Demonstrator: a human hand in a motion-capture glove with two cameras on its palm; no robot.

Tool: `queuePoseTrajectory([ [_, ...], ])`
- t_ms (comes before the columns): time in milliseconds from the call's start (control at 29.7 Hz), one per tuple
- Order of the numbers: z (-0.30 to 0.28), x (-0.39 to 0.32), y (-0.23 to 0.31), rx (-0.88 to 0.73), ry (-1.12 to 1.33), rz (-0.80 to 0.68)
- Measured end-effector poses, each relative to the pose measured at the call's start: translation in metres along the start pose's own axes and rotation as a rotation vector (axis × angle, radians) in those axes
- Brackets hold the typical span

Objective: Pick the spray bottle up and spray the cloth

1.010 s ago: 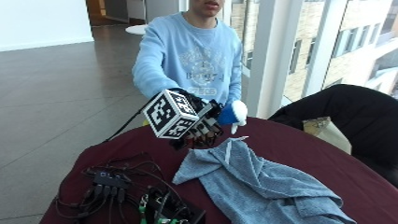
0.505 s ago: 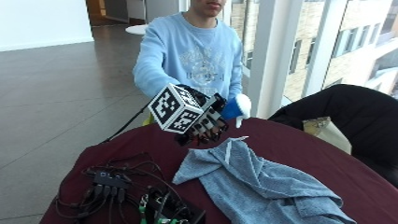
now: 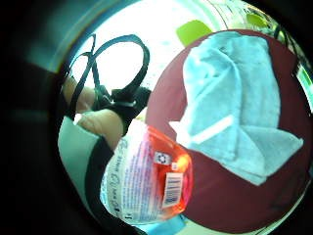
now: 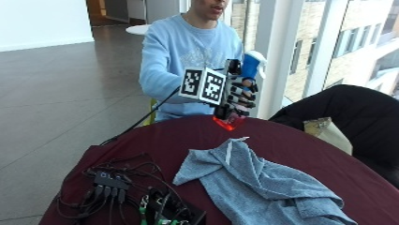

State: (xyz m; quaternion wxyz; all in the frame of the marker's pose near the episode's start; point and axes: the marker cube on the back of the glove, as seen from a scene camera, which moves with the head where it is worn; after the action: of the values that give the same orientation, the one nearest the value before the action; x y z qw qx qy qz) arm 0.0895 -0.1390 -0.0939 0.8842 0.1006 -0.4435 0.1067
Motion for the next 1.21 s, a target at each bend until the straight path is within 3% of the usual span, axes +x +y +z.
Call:
queuePoseTrajectory([
  [337, 0.116, -0.017, -0.03, -0.057, -0.125, -0.224],
  [673, 0.184, 0.003, -0.045, -0.085, -0.178, -0.241],
  [1212, 0.203, 0.016, -0.038, -0.112, -0.163, -0.219],
])
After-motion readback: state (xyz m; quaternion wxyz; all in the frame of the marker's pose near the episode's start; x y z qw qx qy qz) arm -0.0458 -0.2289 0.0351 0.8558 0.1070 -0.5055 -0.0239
